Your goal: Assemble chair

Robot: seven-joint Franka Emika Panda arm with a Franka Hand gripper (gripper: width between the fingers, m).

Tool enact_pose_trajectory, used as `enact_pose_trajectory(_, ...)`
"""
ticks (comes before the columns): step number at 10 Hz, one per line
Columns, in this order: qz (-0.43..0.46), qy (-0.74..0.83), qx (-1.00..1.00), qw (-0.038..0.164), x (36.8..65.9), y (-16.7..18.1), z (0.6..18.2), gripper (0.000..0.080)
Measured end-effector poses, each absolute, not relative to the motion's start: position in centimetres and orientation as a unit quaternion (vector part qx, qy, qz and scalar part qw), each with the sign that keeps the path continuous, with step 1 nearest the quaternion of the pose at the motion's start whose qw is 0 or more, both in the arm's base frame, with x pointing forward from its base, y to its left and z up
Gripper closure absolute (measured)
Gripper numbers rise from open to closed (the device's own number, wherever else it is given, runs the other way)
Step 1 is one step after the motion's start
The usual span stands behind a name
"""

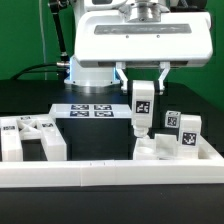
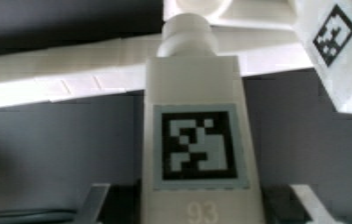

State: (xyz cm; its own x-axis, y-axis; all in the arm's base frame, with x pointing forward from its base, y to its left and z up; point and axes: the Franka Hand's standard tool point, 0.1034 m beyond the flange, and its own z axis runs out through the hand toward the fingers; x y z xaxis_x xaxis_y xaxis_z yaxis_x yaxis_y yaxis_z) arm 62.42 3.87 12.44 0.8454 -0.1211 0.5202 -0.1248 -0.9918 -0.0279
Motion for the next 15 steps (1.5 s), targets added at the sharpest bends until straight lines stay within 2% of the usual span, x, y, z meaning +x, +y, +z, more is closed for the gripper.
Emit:
enact_pose_trajectory(1,0.268,-0.064,0.961,0.004,62.3,3.7,12.3,0.0508)
enact_pose_trajectory(3,0.323,-0.060,0.944,0.014,62.8,3.6,12.6,0.0508)
enact_pose_trajectory(4,0.316,-0.062,0.947,0.012,62.5,4.2,11.8,0.0508)
enact_pose_trajectory(6,0.327,-0.059,0.943,0.014,62.5,4.3,11.9,0.0508)
enact_pose_trajectory(15,0.307,-0.052,0.950,0.018,61.5,4.9,9.7,0.0508)
